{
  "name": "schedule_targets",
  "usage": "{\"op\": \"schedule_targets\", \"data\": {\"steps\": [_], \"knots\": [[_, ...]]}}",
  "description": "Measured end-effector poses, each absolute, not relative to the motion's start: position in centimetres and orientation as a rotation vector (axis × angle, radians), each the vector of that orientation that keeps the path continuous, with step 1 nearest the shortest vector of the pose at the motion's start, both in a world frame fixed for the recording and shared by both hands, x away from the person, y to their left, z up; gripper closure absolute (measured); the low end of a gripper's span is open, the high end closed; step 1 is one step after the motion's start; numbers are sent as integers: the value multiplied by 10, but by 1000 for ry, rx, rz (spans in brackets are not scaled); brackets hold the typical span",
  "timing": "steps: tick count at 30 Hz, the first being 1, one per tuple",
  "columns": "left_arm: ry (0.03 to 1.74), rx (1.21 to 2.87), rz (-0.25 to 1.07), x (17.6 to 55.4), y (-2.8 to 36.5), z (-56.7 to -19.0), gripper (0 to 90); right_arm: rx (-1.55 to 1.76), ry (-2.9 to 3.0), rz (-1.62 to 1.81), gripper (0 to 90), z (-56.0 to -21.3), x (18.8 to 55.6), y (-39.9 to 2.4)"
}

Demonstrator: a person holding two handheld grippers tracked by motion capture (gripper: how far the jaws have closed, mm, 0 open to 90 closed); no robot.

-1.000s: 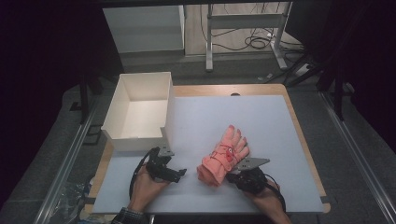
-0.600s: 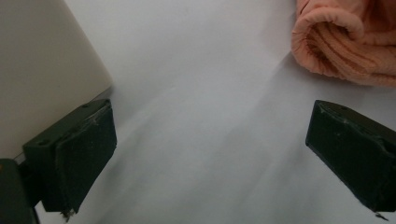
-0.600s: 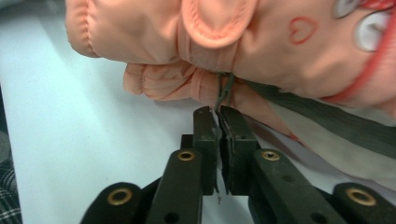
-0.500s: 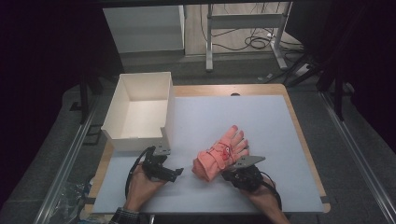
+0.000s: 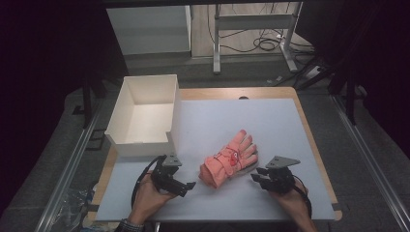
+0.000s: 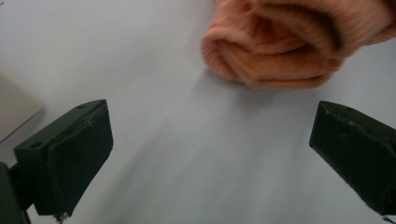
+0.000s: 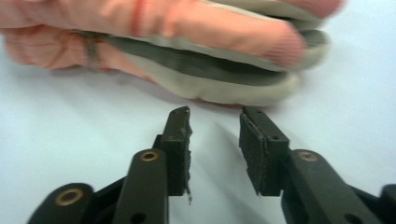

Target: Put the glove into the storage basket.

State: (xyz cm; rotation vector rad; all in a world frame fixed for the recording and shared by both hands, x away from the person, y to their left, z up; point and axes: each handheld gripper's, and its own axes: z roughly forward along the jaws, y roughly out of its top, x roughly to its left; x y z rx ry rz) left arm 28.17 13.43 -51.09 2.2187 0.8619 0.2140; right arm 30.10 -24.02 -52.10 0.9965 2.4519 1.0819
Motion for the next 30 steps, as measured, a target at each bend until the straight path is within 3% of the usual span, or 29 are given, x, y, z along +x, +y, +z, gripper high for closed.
{"op": "schedule_targets", "data": {"steps": [12, 22, 30], "knots": [[778, 2264, 192, 285, 103, -481, 0, 1114, 2344, 1010, 372, -527, 320, -274], [729, 2327, 168, 302, 68, -454, 0, 1126, 2306, 981, 278, -528, 325, -282], [717, 2383, 182, 320, 37, -456, 0, 1182, 2283, 977, 218, -528, 328, -288]]}}
